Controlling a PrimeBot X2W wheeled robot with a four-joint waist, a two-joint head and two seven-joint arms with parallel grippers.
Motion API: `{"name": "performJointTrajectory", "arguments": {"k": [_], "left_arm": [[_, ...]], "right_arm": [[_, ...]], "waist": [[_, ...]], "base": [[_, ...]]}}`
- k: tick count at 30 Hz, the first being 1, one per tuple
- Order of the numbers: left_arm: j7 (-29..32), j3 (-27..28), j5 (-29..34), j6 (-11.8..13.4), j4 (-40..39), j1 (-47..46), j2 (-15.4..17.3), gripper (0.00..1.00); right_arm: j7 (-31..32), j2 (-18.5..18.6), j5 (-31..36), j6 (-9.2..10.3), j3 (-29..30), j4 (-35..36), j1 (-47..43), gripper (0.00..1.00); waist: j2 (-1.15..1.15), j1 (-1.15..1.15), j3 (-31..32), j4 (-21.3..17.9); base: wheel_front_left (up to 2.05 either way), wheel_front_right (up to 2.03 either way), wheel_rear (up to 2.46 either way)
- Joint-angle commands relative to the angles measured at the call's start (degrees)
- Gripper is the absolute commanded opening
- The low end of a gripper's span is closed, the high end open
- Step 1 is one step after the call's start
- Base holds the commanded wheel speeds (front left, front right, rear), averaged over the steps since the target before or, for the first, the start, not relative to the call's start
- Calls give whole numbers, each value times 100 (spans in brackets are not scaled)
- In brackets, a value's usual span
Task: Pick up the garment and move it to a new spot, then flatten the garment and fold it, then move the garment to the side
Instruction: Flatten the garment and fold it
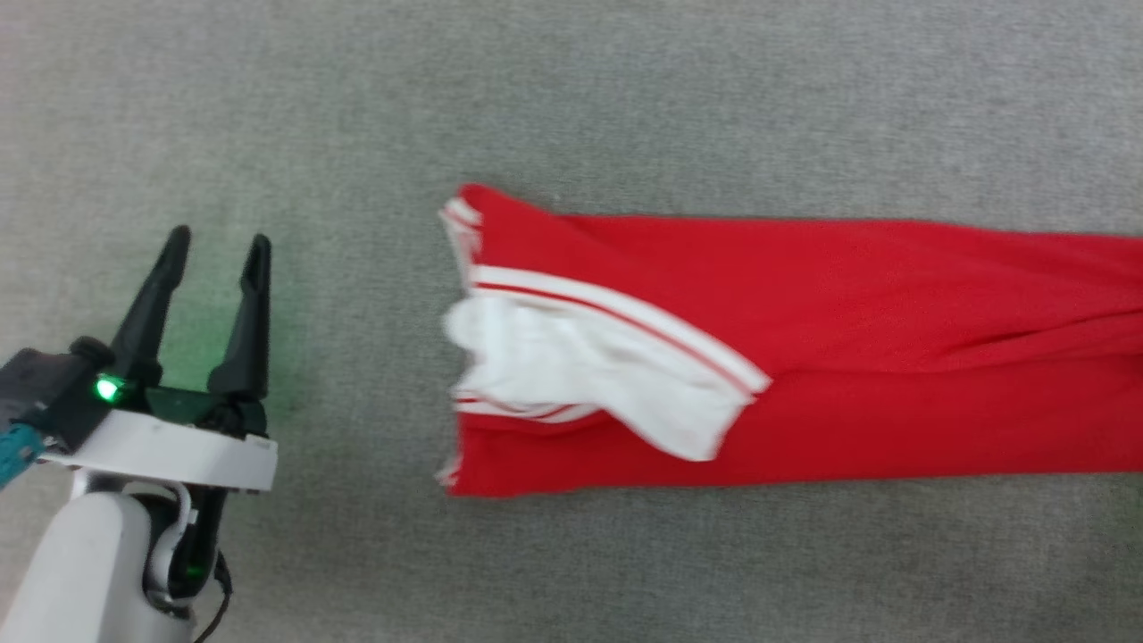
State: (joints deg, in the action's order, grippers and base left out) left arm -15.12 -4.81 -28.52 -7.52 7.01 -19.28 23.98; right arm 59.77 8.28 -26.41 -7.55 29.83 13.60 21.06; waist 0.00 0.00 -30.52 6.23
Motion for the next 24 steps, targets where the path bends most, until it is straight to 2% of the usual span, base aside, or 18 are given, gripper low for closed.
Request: {"name": "performJointTrajectory", "arguments": {"k": [1,4,10,12,17,22,24], "left_arm": [[4,44,-37,8,-20,75,37,100],[4,112,-181,8,-71,101,61,100],[4,124,-282,8,-146,133,179,100],[4,107,-285,8,-141,121,203,100],[4,33,-271,8,-53,147,203,100],[4,-62,-249,8,42,154,141,100],[4,-58,-250,8,64,184,86,100]], "right_arm": [[-146,107,160,10,236,-32,19,0],[-467,276,231,10,646,-133,119,0],[-895,934,360,10,1503,-634,415,0],[-1050,982,390,10,1617,-827,558,0],[-1082,894,179,8,1038,-950,469,0],[-1027,788,-76,8,-191,-454,-63,0],[-1033,608,-301,8,-704,-150,-160,0]], "waist": [[0,0,-26,-115],[0,0,-58,-201],[0,0,-83,-331],[0,0,-69,-360],[0,0,58,-431],[0,0,216,-393],[0,0,266,-375]], "base": [[0,0,0],[0,0,0],[0,0,0],[0,0,0],[0,0,0],[0,0,0],[0,0,0]]}}
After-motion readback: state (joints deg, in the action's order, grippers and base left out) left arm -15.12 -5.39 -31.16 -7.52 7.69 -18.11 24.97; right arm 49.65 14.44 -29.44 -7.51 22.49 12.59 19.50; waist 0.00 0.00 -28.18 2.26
